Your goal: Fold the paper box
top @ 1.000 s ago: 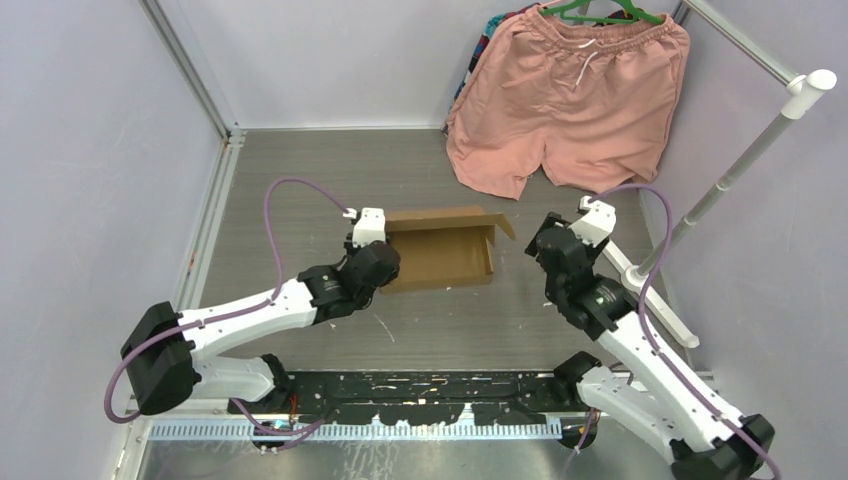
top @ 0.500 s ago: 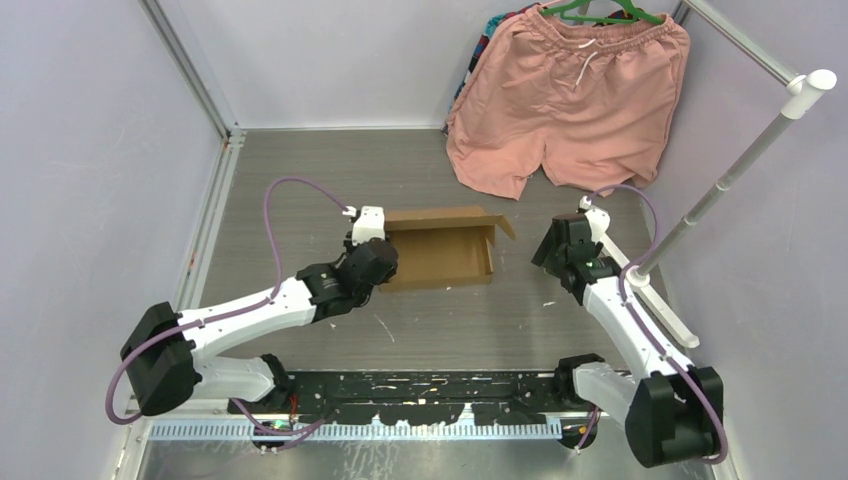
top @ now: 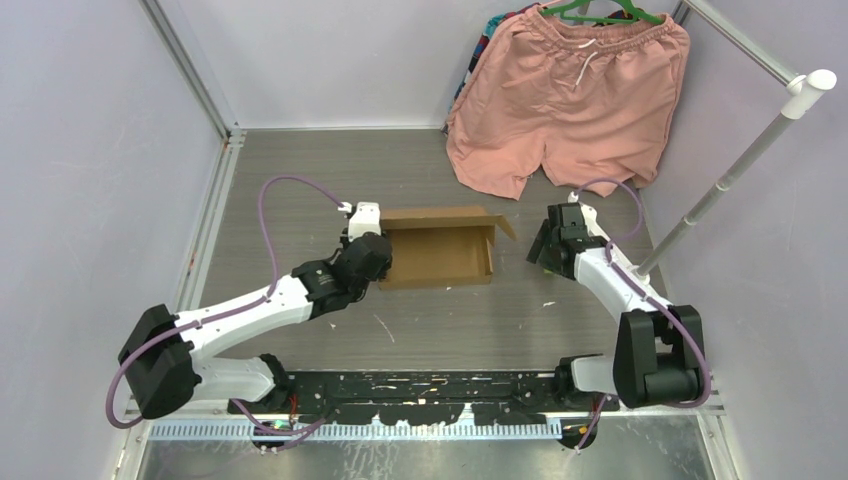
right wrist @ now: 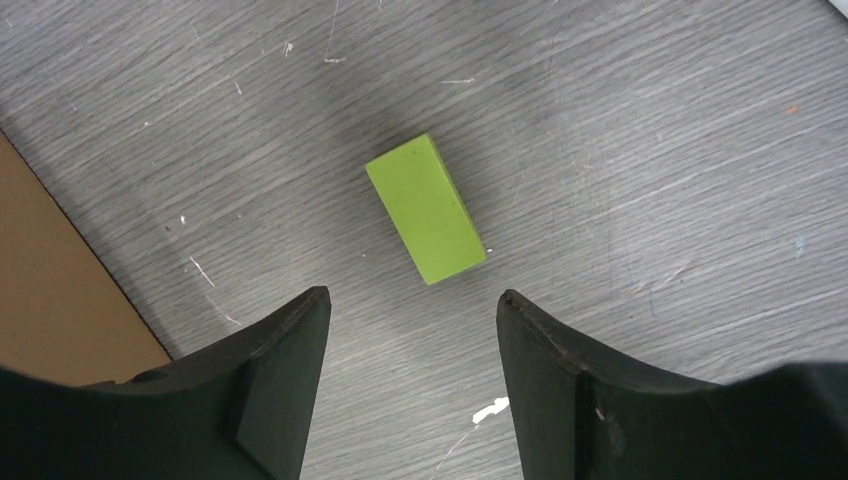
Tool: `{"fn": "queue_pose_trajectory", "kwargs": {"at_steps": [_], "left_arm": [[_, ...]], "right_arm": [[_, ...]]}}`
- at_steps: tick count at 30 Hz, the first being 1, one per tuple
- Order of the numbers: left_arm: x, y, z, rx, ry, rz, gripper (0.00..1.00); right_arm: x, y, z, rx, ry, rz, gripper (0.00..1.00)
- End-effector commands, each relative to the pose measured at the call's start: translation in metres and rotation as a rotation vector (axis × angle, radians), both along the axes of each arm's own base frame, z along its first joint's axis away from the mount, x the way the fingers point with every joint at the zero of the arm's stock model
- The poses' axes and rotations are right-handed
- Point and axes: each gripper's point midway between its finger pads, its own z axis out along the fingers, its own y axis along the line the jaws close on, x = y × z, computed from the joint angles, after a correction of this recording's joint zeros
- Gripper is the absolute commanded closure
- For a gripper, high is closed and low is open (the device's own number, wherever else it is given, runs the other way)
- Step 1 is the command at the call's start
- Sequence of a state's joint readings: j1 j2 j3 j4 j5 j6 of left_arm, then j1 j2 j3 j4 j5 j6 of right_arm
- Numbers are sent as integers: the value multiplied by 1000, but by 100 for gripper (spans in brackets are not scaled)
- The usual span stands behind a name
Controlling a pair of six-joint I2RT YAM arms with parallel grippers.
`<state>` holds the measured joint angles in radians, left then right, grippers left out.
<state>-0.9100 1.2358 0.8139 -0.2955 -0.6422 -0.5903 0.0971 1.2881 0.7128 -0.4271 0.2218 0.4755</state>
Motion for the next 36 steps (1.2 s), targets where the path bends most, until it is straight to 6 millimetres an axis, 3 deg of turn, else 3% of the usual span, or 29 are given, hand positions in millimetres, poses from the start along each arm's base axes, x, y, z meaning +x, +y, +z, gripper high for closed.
{"fn": "queue_pose_trajectory", "kwargs": {"at_steps": [1,16,20,30,33,36], "left_arm": [[10,-6,32,-86,-77,3,60],[11,-8,32,-86,-75,-3,60],[11,-7,33,-85,-76,-4,60],[12,-8,37,-91,-82,-6,60],[12,-9,37,-94,-81,-8,60],[12,-9,37,-97,-81,-6,60]], "right_arm": [[25,-4,18,-8,-80,-4,33],[34,-17,-2,-22,-18,-12,35],[34,-15,-11,4,2,-11,44],[35,-11,-8,28,-4,-10,60],[35,-9,-9,40,-3,-9,72],[35,-8,-7,44,-3,-9,77]]}}
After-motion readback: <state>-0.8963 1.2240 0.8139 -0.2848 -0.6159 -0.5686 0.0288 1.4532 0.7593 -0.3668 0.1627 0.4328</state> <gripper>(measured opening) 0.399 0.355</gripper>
